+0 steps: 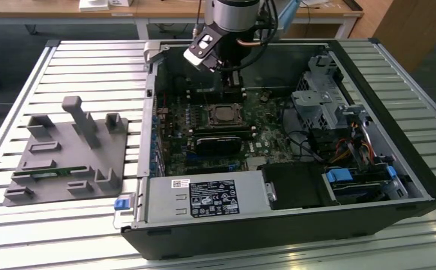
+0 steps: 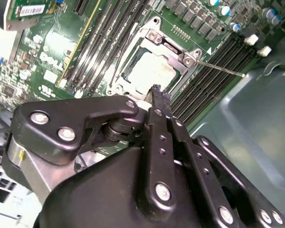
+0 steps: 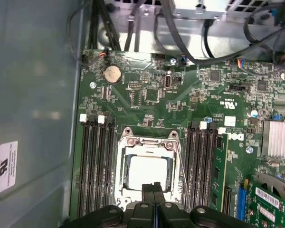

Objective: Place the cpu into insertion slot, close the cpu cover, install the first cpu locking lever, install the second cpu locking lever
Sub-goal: 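Install the first cpu locking lever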

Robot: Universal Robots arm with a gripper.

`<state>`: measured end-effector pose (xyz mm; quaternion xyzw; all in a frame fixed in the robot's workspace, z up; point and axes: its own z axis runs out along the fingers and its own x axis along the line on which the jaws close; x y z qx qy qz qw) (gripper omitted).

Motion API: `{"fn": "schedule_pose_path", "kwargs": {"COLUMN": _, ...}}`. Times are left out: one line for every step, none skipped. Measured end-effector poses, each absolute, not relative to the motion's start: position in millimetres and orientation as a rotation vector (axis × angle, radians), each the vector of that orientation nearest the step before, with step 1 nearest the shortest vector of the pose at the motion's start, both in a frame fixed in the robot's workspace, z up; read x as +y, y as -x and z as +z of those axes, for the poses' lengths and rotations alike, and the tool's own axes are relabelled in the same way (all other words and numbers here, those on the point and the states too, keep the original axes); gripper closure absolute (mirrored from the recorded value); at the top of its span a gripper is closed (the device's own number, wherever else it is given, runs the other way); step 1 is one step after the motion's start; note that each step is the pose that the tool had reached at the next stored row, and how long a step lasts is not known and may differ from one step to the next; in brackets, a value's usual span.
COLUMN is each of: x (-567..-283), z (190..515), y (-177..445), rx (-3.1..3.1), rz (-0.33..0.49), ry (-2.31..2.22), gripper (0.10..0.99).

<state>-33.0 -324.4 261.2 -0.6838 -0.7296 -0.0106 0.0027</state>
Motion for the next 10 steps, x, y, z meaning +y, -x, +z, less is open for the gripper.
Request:
{"fn": "schedule_pose_path", "kwargs": {"x": -324.4, "z": 261.2, "y": 33.0, "rx": -2.309, "rz": -0.033, "ry": 2.122, "gripper": 0.98}}
{"fn": "schedule_pose_path", "kwargs": {"x": -324.4, "z": 261.3, "y": 33.0, "rx": -2.328, "rz": -0.033, "ry": 2.101, "gripper": 0.98}}
{"fn": "schedule_pose_path", "kwargs": {"x": -324.4, "z": 261.2, "y": 33.0, "rx": -2.346, "rz": -0.033, "ry": 2.08, "gripper": 0.98}}
{"fn": "schedule_pose_path", "kwargs": {"x": -324.4, "z": 261.2, "y": 33.0, "rx": -2.365, "rz": -0.032, "ry": 2.058, "gripper": 0.98}}
{"fn": "schedule_pose_path", "kwargs": {"x": -324.4, "z": 261.2, "y": 33.0, "rx": -2.383, "rz": -0.032, "ry": 2.037, "gripper": 0.98}}
{"fn": "schedule_pose_path", "kwargs": {"x": -324.4, "z": 261.2, "y": 33.0, "rx": -2.401, "rz": -0.032, "ry": 2.016, "gripper": 0.98}}
{"fn": "schedule_pose_path", "kwargs": {"x": -324.4, "z": 261.2, "y": 33.0, "rx": -2.417, "rz": -0.032, "ry": 1.996, "gripper": 0.98}}
{"fn": "schedule_pose_path", "kwargs": {"x": -324.4, "z": 261.2, "y": 33.0, "rx": -2.432, "rz": -0.032, "ry": 1.978, "gripper": 0.98}}
{"fn": "schedule_pose_path", "kwargs": {"x": -324.4, "z": 261.2, "y": 33.0, "rx": -2.446, "rz": -0.032, "ry": 1.96, "gripper": 0.98}}
{"fn": "schedule_pose_path", "kwargs": {"x": -324.4, "z": 261.2, "y": 33.0, "rx": -2.461, "rz": -0.032, "ry": 1.941, "gripper": 0.98}}
